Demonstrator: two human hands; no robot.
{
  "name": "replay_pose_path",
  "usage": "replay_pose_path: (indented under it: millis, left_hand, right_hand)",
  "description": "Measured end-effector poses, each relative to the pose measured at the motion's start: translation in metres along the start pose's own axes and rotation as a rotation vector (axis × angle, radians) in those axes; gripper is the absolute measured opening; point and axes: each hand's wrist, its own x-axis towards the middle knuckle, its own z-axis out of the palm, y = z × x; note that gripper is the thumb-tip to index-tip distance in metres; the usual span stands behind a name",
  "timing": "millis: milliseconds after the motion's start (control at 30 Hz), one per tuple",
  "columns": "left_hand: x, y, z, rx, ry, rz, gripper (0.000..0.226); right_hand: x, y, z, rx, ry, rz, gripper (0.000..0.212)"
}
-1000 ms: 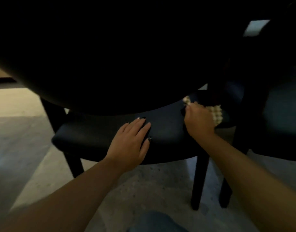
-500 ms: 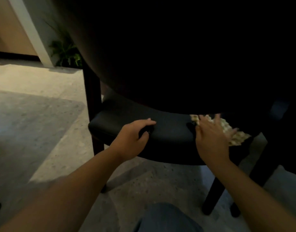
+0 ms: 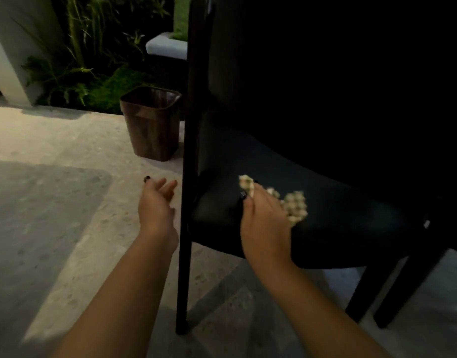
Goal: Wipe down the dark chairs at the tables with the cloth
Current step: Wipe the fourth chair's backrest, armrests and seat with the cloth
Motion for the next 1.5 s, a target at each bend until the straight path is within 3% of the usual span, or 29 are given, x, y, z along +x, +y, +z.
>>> replay_pose_path:
  millis: [67,167,300,367,433,500,533,633,733,833,900,933,1000,1067,1167,1267,1333,1500]
  left_hand:
    - [0.015,0.002,-0.002,-0.149,-0.132,-0.195,0.058]
    - [0.027,0.002,-0.005,-0.134,-0.221,-0.229,0.067]
    - [0.037,0.004,-0.021,-0.009,-0.394,-0.227,0.077]
    - [0.042,0.003,-0.028,0.040,-0.480,-0.205,0.072]
    - [0.044,0.002,-0.030,0.160,-0.536,-0.178,0.051]
    - [0.047,0.000,-0.031,0.290,-0.568,-0.131,0.032]
    - [0.050,-0.002,-0.031,0.317,-0.561,-0.102,0.035]
    - [0.055,-0.009,-0.031,0.281,-0.536,-0.045,0.045]
    - [0.058,-0.012,-0.031,0.285,-0.506,-0.014,0.045]
    - [0.065,-0.011,-0.032,0.245,-0.511,-0.062,0.050]
    - [0.067,-0.009,-0.034,0.238,-0.522,-0.061,0.048]
    - [0.067,-0.008,-0.033,0.231,-0.522,-0.060,0.045]
    - [0.063,-0.005,-0.030,0.216,-0.523,-0.045,0.037]
    - [0.059,-0.003,-0.025,0.219,-0.507,-0.010,0.029]
    - [0.053,-0.002,-0.020,0.215,-0.500,0.017,0.024]
    - [0.052,0.000,-0.022,0.237,-0.562,0.033,0.022]
    - [0.053,0.000,-0.023,0.243,-0.577,0.032,0.021]
    - [0.050,0.004,-0.025,0.234,-0.584,0.026,0.020]
  right_hand:
    - [0.006,-0.031,0.011,0.118,-0.042,0.082,0.025]
    - [0.029,-0.065,0.030,0.389,-0.001,0.342,0.031]
    - [0.063,-0.097,0.058,0.971,-0.071,0.783,0.026]
    - [0.080,-0.103,0.063,1.034,-0.047,0.823,0.028]
    - [0.106,-0.106,0.057,1.078,-0.011,0.801,0.036]
    - [0.127,-0.110,0.046,1.128,0.013,0.694,0.036]
    - [0.131,-0.113,0.044,1.115,0.025,0.636,0.033]
    - [0.094,-0.109,0.049,0.696,-0.013,0.457,0.028]
    - [0.034,-0.099,0.042,0.401,0.011,0.145,0.031]
    - [0.042,-0.089,0.032,0.215,0.040,-0.448,0.044]
    - [0.074,-0.093,0.031,-0.192,-0.103,-0.870,0.039]
    - [0.085,-0.101,0.031,-0.502,-0.248,-0.939,0.035]
    - [0.097,-0.115,0.038,-0.990,-0.518,-0.968,0.038]
    - [0.107,-0.130,0.039,-1.186,-0.613,-0.954,0.037]
    - [0.148,-0.158,0.022,-1.272,-0.399,-0.838,0.037]
    - [0.205,-0.187,-0.014,-1.343,-0.121,-0.542,0.040]
    - [0.218,-0.196,-0.026,-1.302,-0.069,-0.412,0.039]
    - [0.188,-0.182,-0.016,-1.396,-0.196,-0.686,0.037]
